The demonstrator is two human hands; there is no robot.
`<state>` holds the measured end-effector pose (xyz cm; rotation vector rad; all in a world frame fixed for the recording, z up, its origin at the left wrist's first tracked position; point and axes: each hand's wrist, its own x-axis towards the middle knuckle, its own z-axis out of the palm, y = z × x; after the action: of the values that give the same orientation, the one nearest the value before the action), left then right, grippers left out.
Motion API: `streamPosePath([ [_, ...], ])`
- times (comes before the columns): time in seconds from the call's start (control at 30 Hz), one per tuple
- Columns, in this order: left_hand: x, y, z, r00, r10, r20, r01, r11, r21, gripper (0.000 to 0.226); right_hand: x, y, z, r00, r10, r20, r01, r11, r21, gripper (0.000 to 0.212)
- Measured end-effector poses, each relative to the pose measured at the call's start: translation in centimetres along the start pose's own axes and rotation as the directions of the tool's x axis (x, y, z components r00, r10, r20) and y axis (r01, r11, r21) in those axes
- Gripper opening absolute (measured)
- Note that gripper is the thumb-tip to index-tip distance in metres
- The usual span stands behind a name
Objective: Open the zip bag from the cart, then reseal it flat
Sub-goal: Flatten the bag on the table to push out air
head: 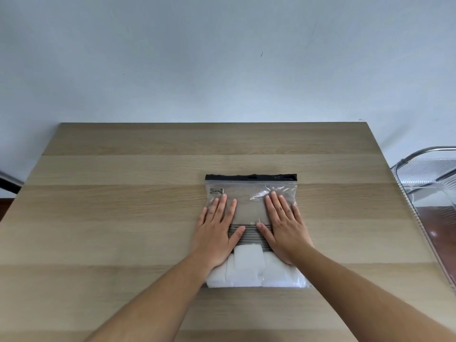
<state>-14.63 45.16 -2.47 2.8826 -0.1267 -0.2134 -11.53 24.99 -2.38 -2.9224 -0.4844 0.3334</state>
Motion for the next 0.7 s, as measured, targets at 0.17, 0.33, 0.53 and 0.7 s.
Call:
streamPosePath([
  [0.17, 0.1, 0.1, 0.1, 1.000, -0.012, 0.006, 0.012, 1.000, 0.028, 0.073, 0.1, 0.0, 0.0, 1.000, -0.001, 0.004, 0.001, 1.000, -0.014, 0.073],
  [0.33, 0.2, 0.2, 0.3, 1.000, -0.026, 0.010, 0.025, 0.998, 0.062, 0.074, 0.2, 0.2, 0.1, 1.000, -0.004, 0.001, 0.004, 0.999, -0.034, 0.072],
  [0.53, 0.5, -0.1, -0.3, 0.997, -0.003, 0.077, -0.001, 0.999, 0.050, 0.073, 0.3, 0.3, -0.4, 0.999, -0.004, 0.048, 0.007, 0.998, -0.055, 0.075],
  [0.7, -0.1, -0.4, -3.1, 0.996, -0.093, -0.010, 0.091, 0.985, -0.147, 0.063, 0.2, -0.4, -3.3, 0.994, 0.076, 0.075, -0.088, 0.981, 0.174, 0.070],
])
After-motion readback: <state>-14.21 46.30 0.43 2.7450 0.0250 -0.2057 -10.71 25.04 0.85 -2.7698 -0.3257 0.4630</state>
